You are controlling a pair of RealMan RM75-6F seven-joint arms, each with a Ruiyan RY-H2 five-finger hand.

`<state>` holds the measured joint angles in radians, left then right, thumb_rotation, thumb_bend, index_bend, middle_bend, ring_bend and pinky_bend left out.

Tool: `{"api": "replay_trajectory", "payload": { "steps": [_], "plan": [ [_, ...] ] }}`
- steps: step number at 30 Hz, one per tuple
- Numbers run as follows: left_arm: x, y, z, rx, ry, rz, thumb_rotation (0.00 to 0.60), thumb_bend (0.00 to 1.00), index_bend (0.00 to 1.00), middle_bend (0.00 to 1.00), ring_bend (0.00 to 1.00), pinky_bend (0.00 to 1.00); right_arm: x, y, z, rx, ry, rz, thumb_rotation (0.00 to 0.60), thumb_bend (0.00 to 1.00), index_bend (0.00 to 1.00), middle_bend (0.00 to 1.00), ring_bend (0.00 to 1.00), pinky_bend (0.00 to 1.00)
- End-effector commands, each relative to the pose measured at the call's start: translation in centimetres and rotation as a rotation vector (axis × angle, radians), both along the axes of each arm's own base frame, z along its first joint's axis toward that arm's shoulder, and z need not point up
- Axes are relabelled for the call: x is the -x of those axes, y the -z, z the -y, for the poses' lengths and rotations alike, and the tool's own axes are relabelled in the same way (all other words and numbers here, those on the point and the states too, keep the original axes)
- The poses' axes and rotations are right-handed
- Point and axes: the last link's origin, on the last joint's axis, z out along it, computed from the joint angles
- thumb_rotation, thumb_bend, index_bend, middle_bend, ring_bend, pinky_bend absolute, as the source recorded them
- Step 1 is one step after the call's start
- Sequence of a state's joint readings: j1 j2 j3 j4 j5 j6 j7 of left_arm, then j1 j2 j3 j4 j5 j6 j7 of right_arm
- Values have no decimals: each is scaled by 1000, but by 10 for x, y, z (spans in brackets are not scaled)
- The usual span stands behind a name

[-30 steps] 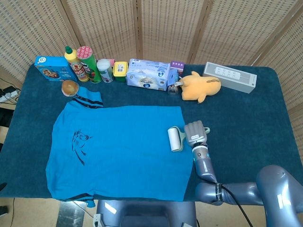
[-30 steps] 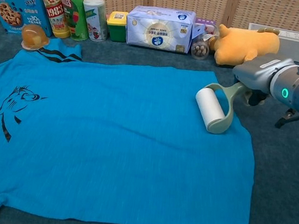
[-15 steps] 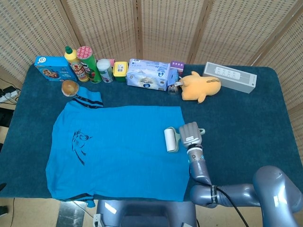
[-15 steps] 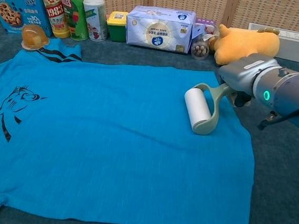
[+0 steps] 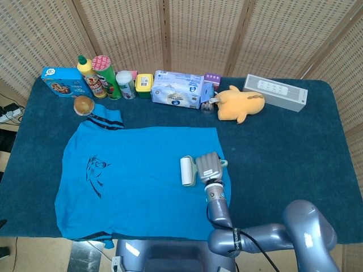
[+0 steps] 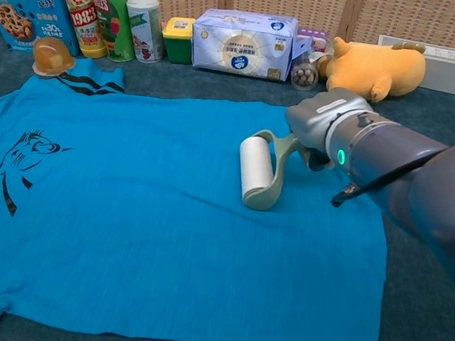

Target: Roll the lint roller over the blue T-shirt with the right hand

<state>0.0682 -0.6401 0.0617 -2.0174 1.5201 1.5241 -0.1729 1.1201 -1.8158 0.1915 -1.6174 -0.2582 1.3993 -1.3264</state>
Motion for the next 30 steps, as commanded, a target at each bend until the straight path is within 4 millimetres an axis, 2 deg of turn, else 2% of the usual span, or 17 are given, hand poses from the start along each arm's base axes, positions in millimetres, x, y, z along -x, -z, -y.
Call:
{"api": "replay_trajectory", "payload": {
  "steps": [1,23,26,30],
  "plan": [
    [0,0,0,0,0,1,600,82,0,0,0,5,-10,6,-1,-2,1,1,600,1000,591,737,674,947],
    [1,0,-2,5,-5,-2,600,82,0,0,0,5,-39,26,-4,-6,3,43,600,1000,591,739,676,947],
    [1,0,-2,3,-7,-2,600,82,0,0,0,5,-38,27,-4,-7,-3,37,600,1000,591,739,676,947],
    [1,0,-2,2,-9,-3,600,82,0,0,0,5,-20,17,-1,14,-16,7,600,1000,591,739,676,947]
  ]
}}
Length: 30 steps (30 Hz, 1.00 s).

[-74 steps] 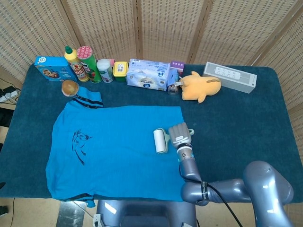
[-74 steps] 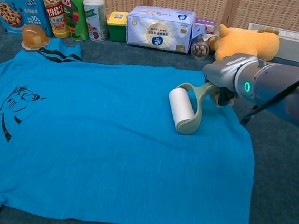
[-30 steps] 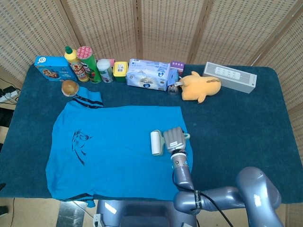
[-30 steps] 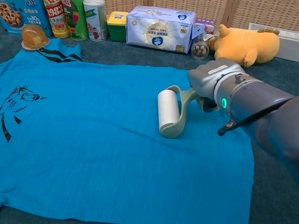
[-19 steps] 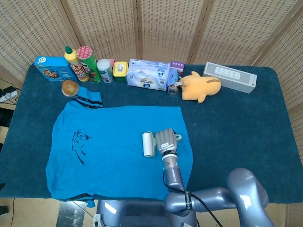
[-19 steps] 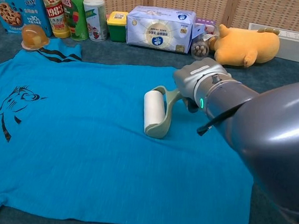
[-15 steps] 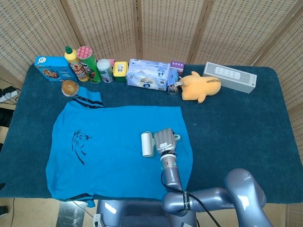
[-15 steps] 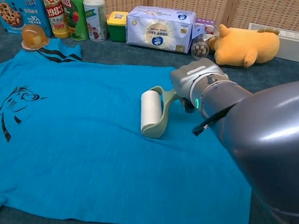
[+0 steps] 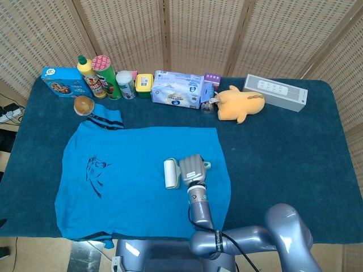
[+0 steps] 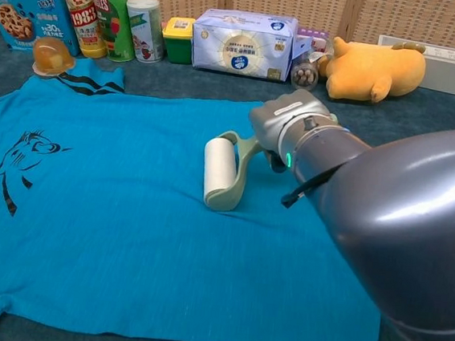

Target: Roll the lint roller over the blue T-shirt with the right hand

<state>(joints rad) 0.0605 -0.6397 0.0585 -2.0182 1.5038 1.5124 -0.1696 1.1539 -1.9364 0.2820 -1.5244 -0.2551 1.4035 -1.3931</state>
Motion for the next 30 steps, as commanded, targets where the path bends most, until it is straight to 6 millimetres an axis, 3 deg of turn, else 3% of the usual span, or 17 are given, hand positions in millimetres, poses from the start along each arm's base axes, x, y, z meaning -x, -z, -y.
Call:
{"api": "replay_trajectory", "payload": {
  "steps": [1,17,30],
  "plan": [
    [0,0,0,1,0,-1,600,82,0,0,0,5,15,-9,3,15,-10,-21,600,1000,591,739,676,947],
    [-4,6,2,10,3,-18,600,81,0,0,0,5,97,-49,10,63,26,-99,600,1000,591,739,676,947],
    [-5,8,3,12,1,-21,600,81,0,0,0,5,110,-92,36,125,72,79,600,1000,589,732,662,907]
  ]
}}
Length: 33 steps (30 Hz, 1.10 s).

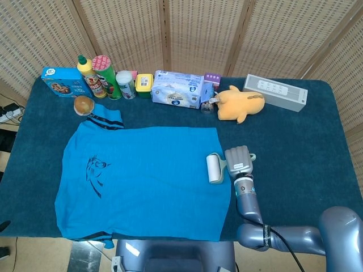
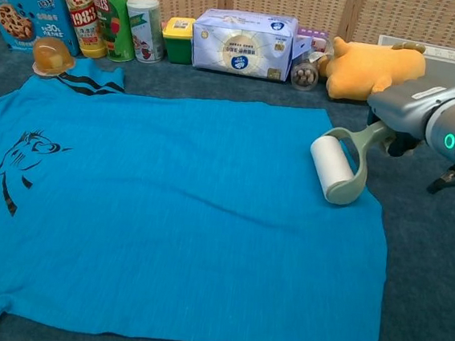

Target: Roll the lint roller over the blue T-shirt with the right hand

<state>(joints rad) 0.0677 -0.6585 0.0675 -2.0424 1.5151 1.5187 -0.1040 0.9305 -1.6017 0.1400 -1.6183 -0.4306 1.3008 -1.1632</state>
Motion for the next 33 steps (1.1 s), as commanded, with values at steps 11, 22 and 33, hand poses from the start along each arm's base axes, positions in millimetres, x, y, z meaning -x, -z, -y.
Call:
{"api": "replay_trajectory", "payload": {
  "steps": [11,22,33],
  "plan": [
    [-1,2,0,9,1,-3,600,81,0,0,0,5,29,-32,14,-72,75,159,600,0,0,0,0,95],
    [-1,0,0,7,6,1,600,81,0,0,0,5,58,-84,-1,-86,54,221,600,0,0,0,0,30],
    [-2,0,5,32,37,15,600,82,0,0,0,5,123,-135,-49,121,-105,445,600,0,0,0,0,25]
  ]
}}
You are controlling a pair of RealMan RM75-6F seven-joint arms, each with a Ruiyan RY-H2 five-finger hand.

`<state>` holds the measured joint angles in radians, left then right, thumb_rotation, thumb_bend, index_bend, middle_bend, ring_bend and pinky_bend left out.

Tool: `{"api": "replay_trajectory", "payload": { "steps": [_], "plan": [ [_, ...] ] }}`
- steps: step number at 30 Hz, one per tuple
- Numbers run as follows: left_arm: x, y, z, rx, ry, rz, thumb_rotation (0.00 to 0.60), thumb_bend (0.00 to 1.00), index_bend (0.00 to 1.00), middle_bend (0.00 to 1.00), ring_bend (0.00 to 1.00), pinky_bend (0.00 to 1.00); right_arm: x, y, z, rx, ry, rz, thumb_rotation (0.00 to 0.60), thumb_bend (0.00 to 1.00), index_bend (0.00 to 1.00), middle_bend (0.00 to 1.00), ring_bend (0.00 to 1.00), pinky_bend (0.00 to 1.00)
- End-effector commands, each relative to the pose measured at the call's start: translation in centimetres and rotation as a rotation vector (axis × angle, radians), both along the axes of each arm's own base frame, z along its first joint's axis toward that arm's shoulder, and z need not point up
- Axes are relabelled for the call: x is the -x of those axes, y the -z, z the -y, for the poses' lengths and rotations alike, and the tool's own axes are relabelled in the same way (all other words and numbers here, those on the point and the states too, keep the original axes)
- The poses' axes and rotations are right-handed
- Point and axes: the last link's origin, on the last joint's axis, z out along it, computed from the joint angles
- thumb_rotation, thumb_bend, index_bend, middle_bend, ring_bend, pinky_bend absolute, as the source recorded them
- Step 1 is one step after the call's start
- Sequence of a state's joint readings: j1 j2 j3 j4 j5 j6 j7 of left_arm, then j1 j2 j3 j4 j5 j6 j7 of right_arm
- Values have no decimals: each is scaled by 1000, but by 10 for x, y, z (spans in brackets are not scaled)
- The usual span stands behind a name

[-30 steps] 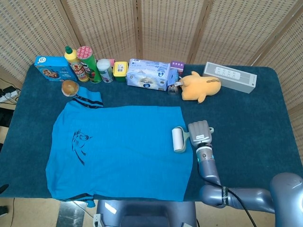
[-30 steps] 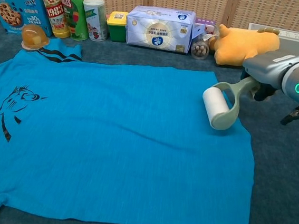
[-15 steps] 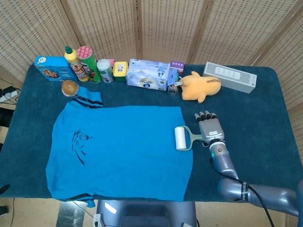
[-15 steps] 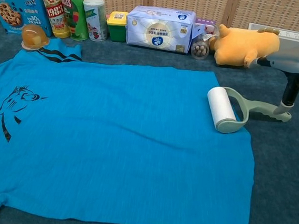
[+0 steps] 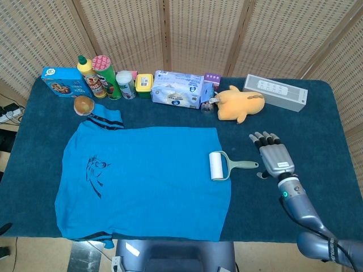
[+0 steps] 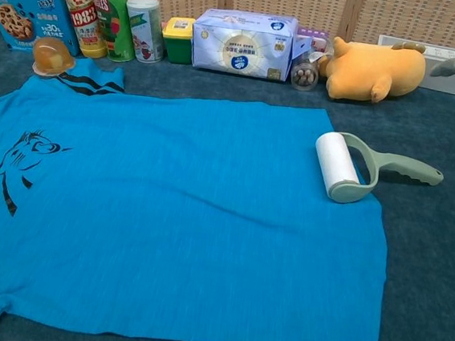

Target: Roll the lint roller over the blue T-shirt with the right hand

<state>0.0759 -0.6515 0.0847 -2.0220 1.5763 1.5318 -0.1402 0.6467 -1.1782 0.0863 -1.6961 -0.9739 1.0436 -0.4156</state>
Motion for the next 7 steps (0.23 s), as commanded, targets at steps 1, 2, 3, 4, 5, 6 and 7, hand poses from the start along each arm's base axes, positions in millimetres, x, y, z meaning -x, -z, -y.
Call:
{"api": "replay_trajectory", "payload": {
  "steps": [1,2,3,4,5,6,7],
  "plan": [
    [1,0,-1,11,1,1,600,82,0,0,0,5,54,-30,-39,137,-35,83,600,0,0,0,0,23],
    [0,0,0,13,4,1,600,82,0,0,0,5,62,-33,-47,146,-24,104,600,0,0,0,0,21],
    [0,0,0,15,7,1,600,82,0,0,0,5,67,-36,-52,151,-18,116,600,0,0,0,0,20],
    [-1,1,1,19,11,1,600,83,0,0,0,5,72,-39,-57,156,-13,124,600,0,0,0,0,19],
    [-1,1,1,23,14,1,600,82,0,0,0,5,75,-41,-61,161,-12,128,600,0,0,0,0,18],
    [-1,1,2,27,18,1,600,83,0,0,0,5,78,-44,-65,166,-8,130,600,0,0,0,0,18],
    [-2,2,2,32,21,1,600,82,0,0,0,5,81,-46,-69,169,-3,132,600,0,0,0,0,18]
  ]
}}
